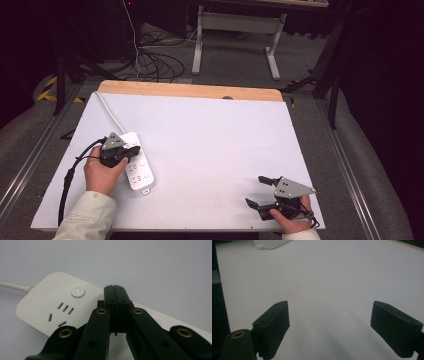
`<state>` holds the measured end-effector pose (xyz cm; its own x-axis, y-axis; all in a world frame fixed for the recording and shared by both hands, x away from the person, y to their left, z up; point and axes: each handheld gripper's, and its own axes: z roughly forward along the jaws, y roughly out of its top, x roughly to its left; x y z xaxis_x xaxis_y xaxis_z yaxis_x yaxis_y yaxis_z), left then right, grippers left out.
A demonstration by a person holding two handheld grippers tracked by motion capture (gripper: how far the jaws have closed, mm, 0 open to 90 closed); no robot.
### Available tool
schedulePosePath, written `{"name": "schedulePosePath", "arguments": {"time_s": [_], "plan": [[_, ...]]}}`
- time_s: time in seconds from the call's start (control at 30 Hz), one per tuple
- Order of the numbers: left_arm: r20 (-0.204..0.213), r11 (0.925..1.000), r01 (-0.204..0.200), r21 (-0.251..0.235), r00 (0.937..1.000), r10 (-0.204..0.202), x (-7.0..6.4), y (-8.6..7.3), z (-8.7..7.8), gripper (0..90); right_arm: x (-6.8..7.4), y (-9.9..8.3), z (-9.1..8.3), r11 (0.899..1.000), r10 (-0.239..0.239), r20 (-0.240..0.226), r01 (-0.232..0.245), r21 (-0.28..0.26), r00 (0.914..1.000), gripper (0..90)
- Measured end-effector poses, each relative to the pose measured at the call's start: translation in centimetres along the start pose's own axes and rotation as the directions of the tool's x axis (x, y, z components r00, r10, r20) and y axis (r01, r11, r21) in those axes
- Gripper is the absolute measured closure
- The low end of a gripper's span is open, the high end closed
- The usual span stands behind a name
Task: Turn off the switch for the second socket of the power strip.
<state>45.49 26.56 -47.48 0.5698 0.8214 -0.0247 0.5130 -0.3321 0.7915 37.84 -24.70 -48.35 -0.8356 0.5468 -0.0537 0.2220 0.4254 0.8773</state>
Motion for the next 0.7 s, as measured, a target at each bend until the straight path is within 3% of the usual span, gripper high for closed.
{"name": "schedulePosePath", "arguments": {"time_s": [0.7], "plan": [[-0.011,1.0000,0.004,-0.003,0.9999,-0.004,-0.14,-0.12,-0.03,89.9,0.07,0.00,-0.02,1.000,-0.002,0.003,0.002,0.003,1.0000,16.1]]}}
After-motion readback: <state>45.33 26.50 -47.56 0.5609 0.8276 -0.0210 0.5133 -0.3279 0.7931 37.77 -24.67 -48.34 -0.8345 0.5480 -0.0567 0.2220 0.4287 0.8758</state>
